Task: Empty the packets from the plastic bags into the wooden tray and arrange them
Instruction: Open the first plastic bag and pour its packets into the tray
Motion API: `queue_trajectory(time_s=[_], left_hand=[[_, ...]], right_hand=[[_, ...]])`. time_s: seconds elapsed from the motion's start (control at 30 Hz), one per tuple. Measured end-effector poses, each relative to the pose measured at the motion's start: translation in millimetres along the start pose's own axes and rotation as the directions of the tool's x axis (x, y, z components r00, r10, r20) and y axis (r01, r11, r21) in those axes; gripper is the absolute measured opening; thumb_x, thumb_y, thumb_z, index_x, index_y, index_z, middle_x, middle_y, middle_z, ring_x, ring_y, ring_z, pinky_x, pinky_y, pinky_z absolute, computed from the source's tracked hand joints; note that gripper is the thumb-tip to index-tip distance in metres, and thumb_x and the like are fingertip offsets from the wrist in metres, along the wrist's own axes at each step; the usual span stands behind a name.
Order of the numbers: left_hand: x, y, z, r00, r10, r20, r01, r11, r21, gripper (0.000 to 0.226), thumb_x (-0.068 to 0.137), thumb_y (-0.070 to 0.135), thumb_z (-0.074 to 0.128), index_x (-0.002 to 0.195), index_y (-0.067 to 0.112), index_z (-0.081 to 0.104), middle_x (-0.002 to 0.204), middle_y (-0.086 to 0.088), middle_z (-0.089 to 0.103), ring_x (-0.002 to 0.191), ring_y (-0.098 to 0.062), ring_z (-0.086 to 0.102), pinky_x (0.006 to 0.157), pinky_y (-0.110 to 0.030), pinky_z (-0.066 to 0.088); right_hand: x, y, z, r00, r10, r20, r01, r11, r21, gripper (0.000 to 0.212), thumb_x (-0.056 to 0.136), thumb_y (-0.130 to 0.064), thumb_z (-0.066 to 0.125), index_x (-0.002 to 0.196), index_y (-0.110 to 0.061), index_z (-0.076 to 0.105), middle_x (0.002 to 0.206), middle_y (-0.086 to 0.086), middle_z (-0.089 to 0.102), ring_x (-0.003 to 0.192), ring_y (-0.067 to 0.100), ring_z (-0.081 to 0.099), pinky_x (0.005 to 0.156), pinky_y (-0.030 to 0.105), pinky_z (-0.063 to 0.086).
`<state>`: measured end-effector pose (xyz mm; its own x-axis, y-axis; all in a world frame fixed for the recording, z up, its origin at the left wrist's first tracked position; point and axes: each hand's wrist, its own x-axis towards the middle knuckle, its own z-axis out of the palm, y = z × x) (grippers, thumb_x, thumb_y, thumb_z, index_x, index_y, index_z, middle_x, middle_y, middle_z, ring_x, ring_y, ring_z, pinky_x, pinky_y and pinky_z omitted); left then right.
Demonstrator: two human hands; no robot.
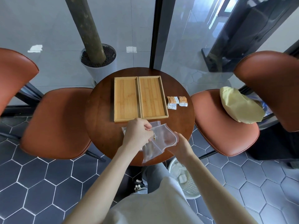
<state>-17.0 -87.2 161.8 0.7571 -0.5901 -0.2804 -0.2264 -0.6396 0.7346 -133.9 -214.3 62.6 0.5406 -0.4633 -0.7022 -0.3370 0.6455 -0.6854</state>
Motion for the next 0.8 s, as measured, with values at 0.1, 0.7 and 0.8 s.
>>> queue_trajectory(time_s=[0.1,0.7,0.8], left_hand=[[-4,18,-20,0.999,0.036,0.025,-0.035,0.998,-0.051,0.015,0.08,0.005,0.066,0.094,0.007,0.07,0.075,-0.005,0.07,0.056,-0.01,0.069,0.047,-0.014,0.054],[59,-24,-69,0.986,-0.167,-0.023,0.137,0.878,-0.459,0.006,0.083,0.019,0.065,0.087,0.021,0.07,0.08,0.008,0.069,0.058,0.005,0.065,0.047,-0.013,0.052],[82,-52,-58,0.951,-0.293,-0.101,0.193,0.814,-0.547,0.018,0.092,0.023,0.051,0.098,0.015,0.066,0.092,0.001,0.069,0.062,0.001,0.067,0.057,-0.019,0.054]], right_hand=[[0,13,6,0.992,0.122,0.042,-0.126,0.985,0.119,0.024,0.095,-0.019,0.04,0.106,-0.008,0.059,0.09,0.008,0.064,0.086,0.019,0.062,0.078,0.03,0.05],[32,-4,35,0.944,0.226,0.242,-0.306,0.873,0.379,0.024,0.081,-0.023,0.047,0.089,-0.006,0.064,0.087,0.013,0.07,0.08,0.03,0.068,0.079,0.045,0.052],[46,-16,34,0.943,0.235,0.235,-0.31,0.876,0.37,0.033,0.091,-0.023,0.04,0.098,-0.004,0.066,0.082,0.013,0.073,0.073,0.029,0.071,0.072,0.045,0.056]])
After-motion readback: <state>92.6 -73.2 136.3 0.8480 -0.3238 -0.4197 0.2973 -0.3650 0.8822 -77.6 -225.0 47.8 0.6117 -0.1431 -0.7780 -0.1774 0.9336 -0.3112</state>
